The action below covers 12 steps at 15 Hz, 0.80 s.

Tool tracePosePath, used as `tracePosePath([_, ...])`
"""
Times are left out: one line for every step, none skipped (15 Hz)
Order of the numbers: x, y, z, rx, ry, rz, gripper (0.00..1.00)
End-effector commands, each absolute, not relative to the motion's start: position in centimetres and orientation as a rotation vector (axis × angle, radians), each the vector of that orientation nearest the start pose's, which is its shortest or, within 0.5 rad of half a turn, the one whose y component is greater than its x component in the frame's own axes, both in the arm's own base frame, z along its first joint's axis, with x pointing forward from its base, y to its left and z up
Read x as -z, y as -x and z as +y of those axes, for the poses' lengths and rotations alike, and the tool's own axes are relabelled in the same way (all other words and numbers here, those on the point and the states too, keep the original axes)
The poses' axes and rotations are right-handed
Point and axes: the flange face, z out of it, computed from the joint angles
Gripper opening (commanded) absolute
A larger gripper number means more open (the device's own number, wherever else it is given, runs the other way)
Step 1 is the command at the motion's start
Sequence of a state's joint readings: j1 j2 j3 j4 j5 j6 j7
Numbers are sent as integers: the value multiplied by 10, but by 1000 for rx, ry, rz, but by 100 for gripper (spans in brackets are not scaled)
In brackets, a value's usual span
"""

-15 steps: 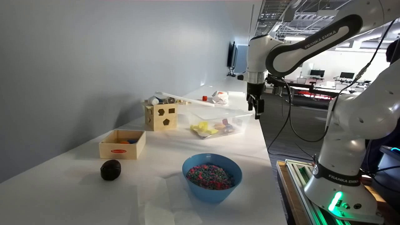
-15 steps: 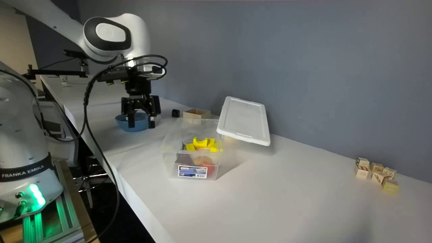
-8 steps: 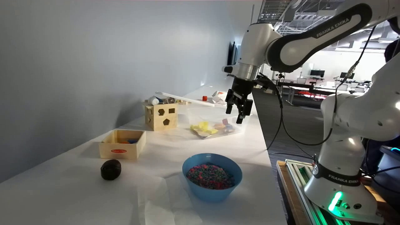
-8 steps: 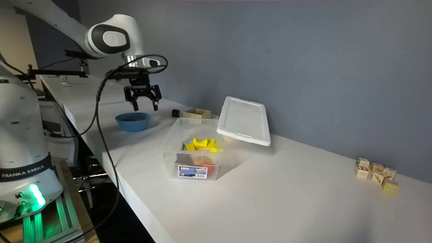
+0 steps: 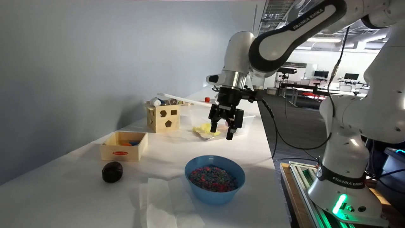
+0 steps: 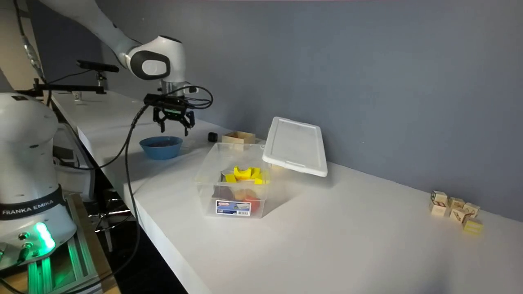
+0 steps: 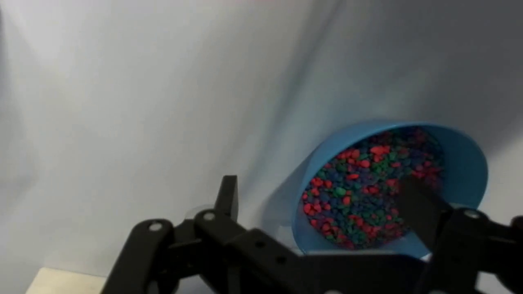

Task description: Put the blue bowl in the storage bin

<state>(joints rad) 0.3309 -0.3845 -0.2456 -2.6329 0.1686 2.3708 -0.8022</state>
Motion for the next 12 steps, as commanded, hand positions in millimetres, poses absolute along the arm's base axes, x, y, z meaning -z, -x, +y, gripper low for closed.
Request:
tracePosePath([-361,-445,43,228,2687,-1081,100])
tracePosePath([-357,-451,44,220,2687,-1055,100])
tracePosePath([-351,-457,47,212,2707,-1017,100])
tracePosePath([-348,-460,49,181,2722,-1031,100])
tracePosePath([-355,-445,45,200,2712,-1053,100])
tracePosePath([-350,-450,46,185,2718,-1053,100])
tracePosePath([-347,-453,48,173,2722,-1055,100])
tracePosePath([-345,-455,49,167,2723,-1056,100])
tracePosePath([-345,-457,47,188,2749,-1025,100])
tracePosePath([-343,-460,51,196,2734,-964,100])
tracePosePath([-341,-461,52,199,2736,-933,100])
tracePosePath([-338,-463,55,205,2733,-894,100])
